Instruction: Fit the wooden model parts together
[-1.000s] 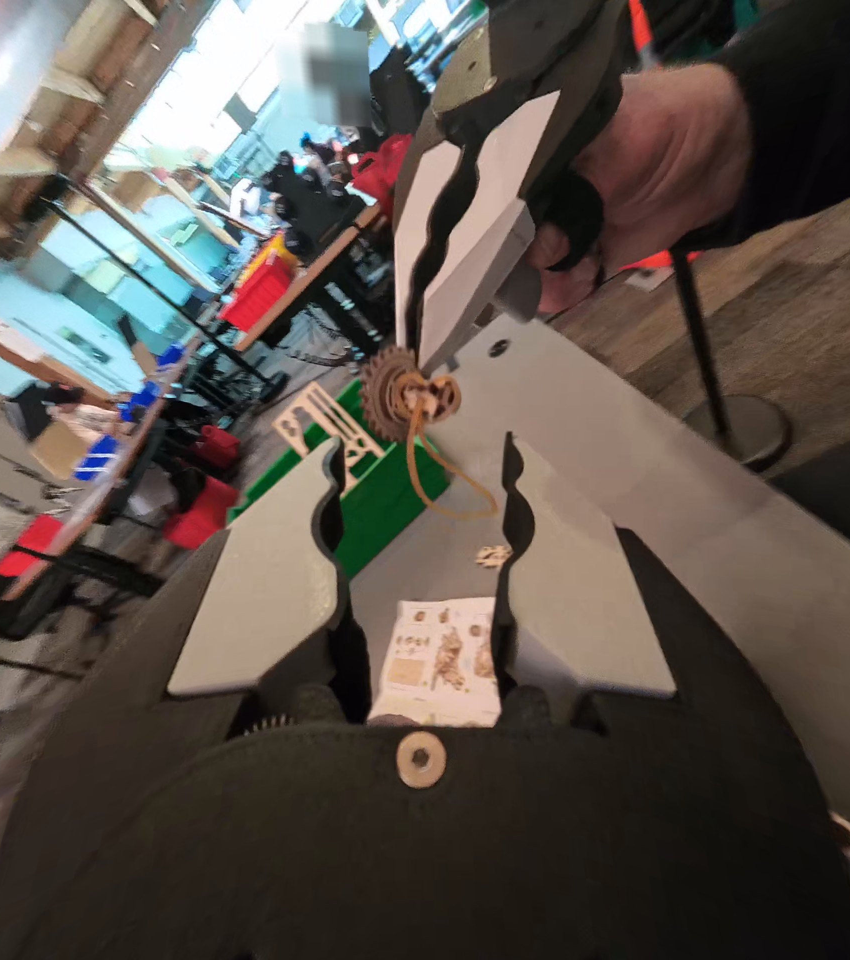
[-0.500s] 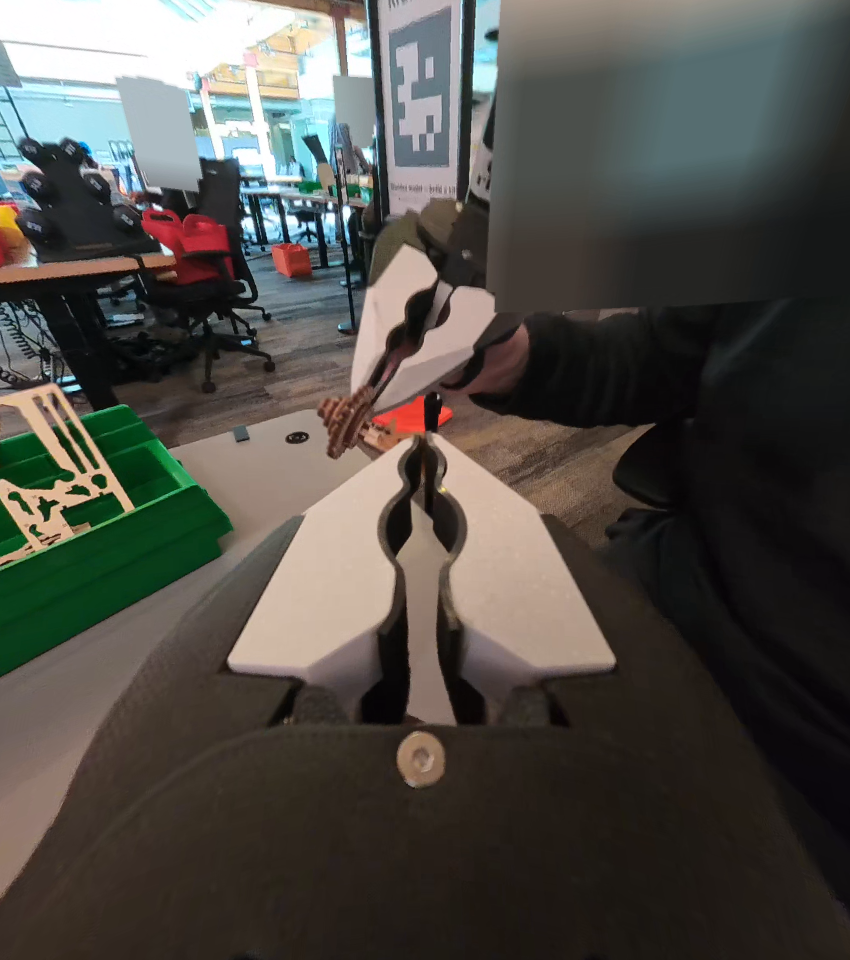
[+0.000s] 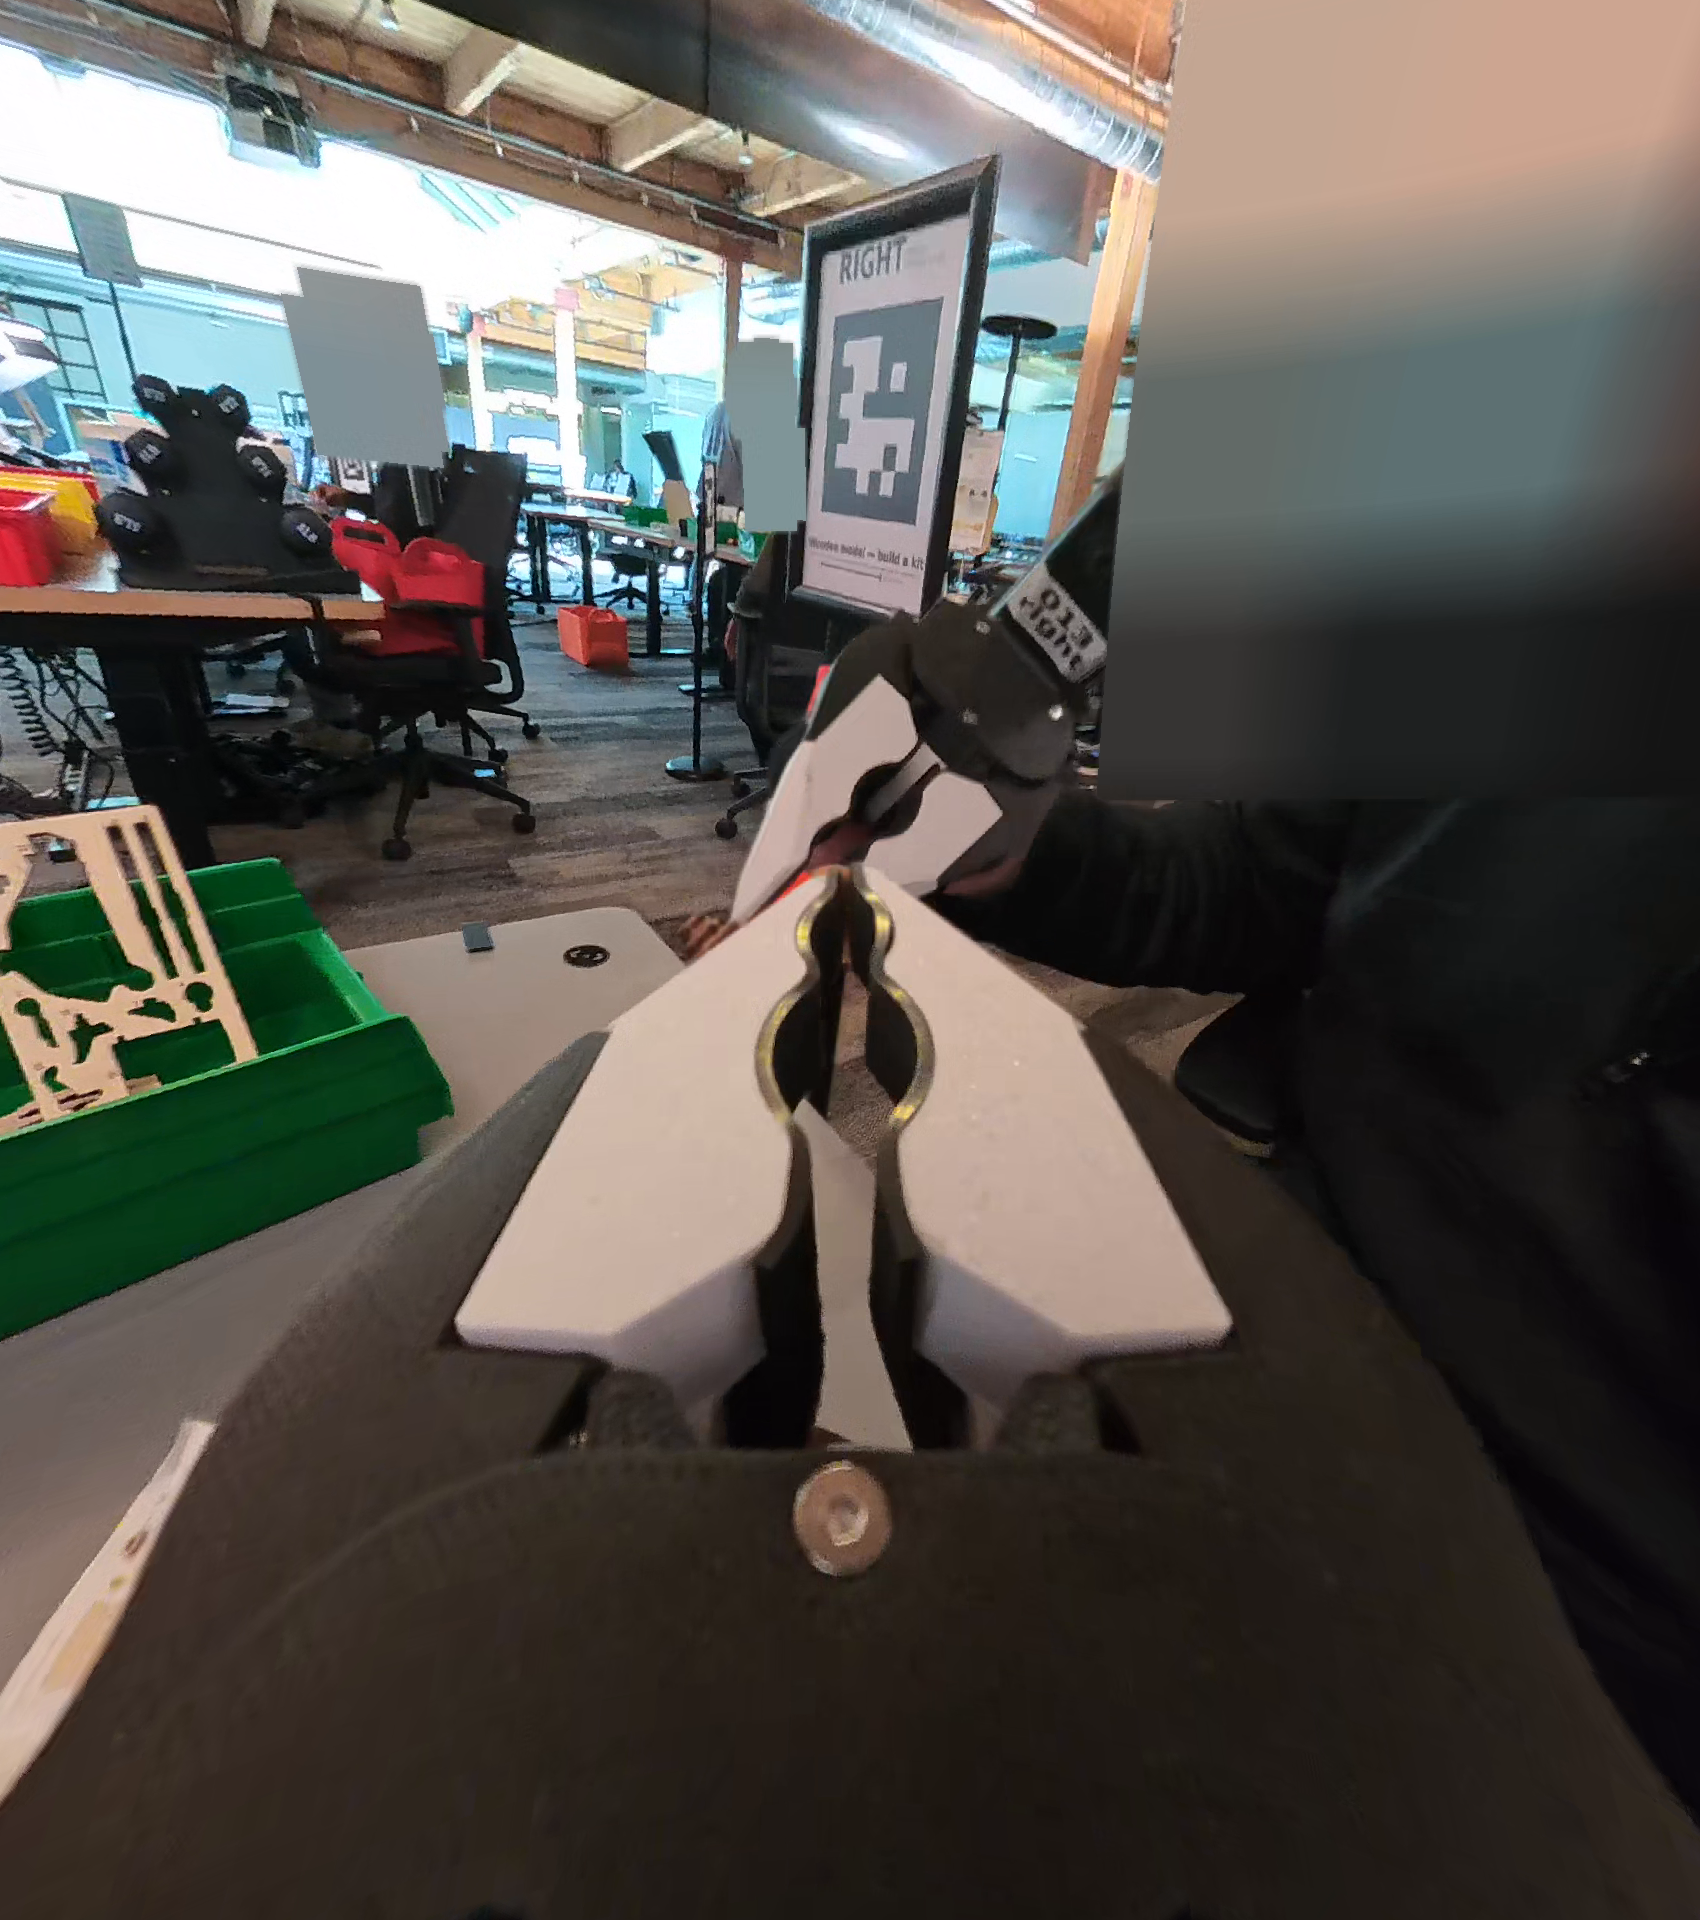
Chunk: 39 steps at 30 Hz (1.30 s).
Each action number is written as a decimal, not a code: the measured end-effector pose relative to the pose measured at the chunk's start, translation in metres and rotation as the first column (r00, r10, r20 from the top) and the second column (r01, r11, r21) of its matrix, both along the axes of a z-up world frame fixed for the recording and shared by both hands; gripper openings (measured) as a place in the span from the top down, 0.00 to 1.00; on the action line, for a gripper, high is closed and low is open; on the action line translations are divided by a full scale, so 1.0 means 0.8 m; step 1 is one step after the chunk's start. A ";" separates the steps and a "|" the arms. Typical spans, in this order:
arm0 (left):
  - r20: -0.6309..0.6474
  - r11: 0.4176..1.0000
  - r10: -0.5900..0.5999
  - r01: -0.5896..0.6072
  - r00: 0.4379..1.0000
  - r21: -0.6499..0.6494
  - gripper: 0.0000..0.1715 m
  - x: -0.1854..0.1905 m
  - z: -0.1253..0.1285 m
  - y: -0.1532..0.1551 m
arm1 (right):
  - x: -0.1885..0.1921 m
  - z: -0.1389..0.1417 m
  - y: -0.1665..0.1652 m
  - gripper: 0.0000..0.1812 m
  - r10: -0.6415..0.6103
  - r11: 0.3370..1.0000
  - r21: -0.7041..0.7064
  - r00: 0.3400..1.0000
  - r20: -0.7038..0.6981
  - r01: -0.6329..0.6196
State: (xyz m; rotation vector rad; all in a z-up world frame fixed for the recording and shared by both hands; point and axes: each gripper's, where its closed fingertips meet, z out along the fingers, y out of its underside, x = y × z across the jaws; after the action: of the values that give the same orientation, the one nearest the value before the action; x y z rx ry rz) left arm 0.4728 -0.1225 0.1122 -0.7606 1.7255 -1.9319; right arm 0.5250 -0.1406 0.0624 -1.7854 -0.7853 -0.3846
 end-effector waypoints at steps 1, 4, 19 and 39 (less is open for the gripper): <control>0.000 1.000 -0.008 0.008 1.000 -0.007 1.00 -0.001 0.001 -0.002 | 0.000 -0.004 0.001 1.00 -0.008 1.000 -0.009 0.999 0.031 0.008; 0.007 0.999 -0.036 0.036 0.999 -0.014 1.00 -0.005 0.006 -0.016 | -0.003 -0.013 0.004 1.00 -0.013 1.000 -0.025 0.996 0.093 0.015; 0.097 0.989 -0.012 0.027 0.995 -0.148 1.00 -0.023 0.048 -0.009 | -0.002 -0.038 0.011 0.99 -0.033 0.998 -0.050 0.993 0.115 0.039; -0.041 0.971 0.103 -0.110 0.994 -0.211 1.00 0.028 -0.006 0.034 | 0.003 0.007 -0.007 1.00 0.000 0.992 0.125 0.984 -0.179 0.023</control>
State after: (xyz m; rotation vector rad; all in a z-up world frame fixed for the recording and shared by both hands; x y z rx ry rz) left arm 0.4950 -0.0949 0.1077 -0.9429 1.4769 -2.0615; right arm 0.5274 -0.1460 0.0681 -1.6795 -0.6108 -0.2718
